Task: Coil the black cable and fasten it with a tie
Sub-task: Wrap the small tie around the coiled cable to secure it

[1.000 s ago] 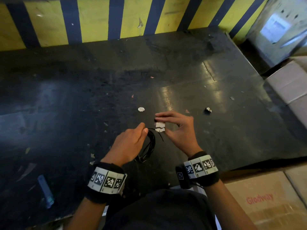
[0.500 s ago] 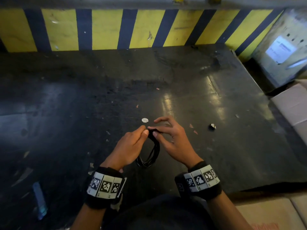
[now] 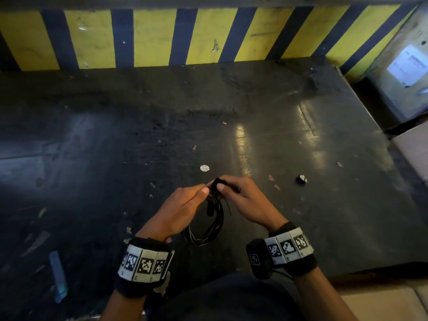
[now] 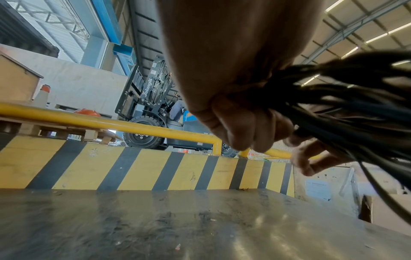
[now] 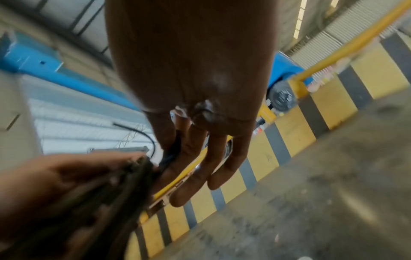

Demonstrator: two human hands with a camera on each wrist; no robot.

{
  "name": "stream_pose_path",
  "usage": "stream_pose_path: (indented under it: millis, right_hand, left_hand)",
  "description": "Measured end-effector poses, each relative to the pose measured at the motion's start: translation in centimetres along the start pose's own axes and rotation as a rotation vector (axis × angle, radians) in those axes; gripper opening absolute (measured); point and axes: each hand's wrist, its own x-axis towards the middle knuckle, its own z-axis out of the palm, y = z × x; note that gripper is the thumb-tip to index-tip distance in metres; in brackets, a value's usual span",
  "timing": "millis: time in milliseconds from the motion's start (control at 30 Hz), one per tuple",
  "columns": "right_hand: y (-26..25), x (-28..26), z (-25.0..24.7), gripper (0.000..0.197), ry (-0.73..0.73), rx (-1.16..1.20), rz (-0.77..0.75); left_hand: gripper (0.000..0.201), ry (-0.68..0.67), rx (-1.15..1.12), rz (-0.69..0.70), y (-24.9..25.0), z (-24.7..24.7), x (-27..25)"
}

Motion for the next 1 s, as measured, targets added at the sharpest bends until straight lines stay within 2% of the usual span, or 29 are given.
stream_pose_path:
  millis: [100,233,367,433,567,700,800,1000]
  right_hand:
    - [-0.1,-0.7,-0.2,0.029,-0.022,0.125,0.059]
    - [-0.8,-1.2,-0.4,0.039,-0.076,0.154,0.143]
    - [-0.8,-2.3,-0.5,0.062,-0.137,-0.037,0.039]
    - [-0.6,-2.5,-0.3,0.066,-0.095,-0.090,-0.011]
    - [-0.9,-2.6,0.1,0.051,0.081,-0.134,-0.085]
    - [-1.2,-2.6,0.0,0.043,0.131,-0.140,-0.119]
    - [-1.3,-2.7,0.0,0.031,0.178,-0.150,-0.137]
    - [-1.0,-2.5,0.3,0.021,0.370,-0.297,-0.271]
  left_hand:
    - [0.038,-0.009,0.021,-0.018,-0.1,0.7,0.2]
    - [0.035,0.021,0.080,-0.033,-0.4,1.5,0.5]
    - [0.033,0.046,0.068,-0.064,-0.5,2.1,0.9]
    - [0.034,0.057,-0.006,-0.075,-0.4,2.3,1.0]
    - [0.037,0.041,-0.154,-0.113,-0.2,2.6,1.0]
    - [0.044,0.039,-0.276,-0.136,-0.4,2.5,0.9]
    - [0.036,0.040,-0.334,-0.146,-0.5,2.3,0.9]
    - [0.038,0.026,-0.399,-0.181,0.5,2.0,1.0]
